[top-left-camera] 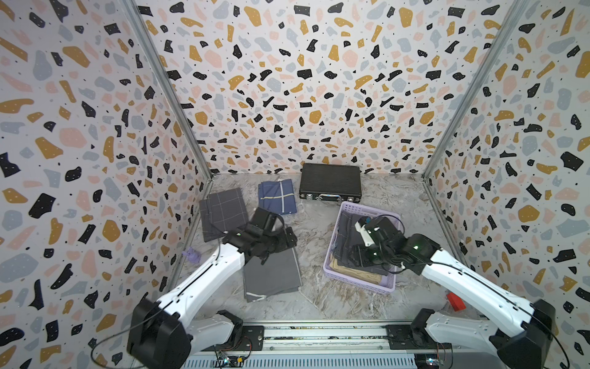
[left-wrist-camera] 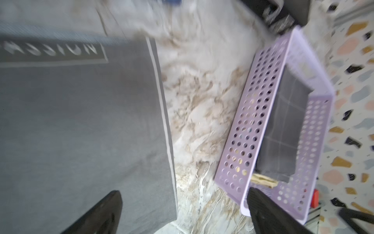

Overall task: Put the folded pillowcase in the basket
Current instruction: Move the pillowcase to the center of the board.

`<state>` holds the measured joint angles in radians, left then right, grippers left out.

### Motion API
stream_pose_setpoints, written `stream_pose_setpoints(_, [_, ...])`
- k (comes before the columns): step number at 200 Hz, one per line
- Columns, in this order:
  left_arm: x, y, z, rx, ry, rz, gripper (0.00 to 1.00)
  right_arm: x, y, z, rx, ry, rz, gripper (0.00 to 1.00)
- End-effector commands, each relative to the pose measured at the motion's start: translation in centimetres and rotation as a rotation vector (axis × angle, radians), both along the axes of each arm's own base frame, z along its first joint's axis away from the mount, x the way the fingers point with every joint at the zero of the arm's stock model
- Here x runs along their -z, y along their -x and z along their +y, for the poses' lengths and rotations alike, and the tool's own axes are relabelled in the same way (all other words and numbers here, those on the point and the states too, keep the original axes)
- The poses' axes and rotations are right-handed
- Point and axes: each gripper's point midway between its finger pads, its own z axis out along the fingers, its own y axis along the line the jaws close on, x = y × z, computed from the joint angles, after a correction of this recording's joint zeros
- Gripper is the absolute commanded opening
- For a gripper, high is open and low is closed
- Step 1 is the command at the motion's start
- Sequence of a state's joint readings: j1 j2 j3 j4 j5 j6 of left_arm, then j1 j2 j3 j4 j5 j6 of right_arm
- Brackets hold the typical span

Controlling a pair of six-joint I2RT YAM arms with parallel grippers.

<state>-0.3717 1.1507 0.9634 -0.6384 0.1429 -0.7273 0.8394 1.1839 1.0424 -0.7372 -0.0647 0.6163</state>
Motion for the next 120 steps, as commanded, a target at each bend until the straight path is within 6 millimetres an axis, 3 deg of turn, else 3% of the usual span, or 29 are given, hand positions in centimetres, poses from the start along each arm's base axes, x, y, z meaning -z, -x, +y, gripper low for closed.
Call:
stream_pose_setpoints(1, [2.5, 1.5, 7.2, -0.103, -0.135, 0.147, 1.00, -1.6, -0.1, 5.0, -0.053, -0.045, -0.071, 0.59])
stream_pose_setpoints(19, [4.9, 1.3, 10.3, -0.184, -0.115, 0.249, 1.00, -0.4, 1.1, 8.8, -0.115, -0.042, -0.050, 0.63])
stream_pose_setpoints(53, [9.4, 0.3, 11.7, -0.220, -0.058, 0.378, 1.00, 3.7, 2.3, 13.9, -0.183, -0.039, 0.050, 0.70])
stream_pose_setpoints(120, [10.6, -2.9, 12.9, -0.211, -0.102, 0.371, 1.00, 10.4, 2.2, 16.0, -0.193, 0.045, 0.157, 0.76])
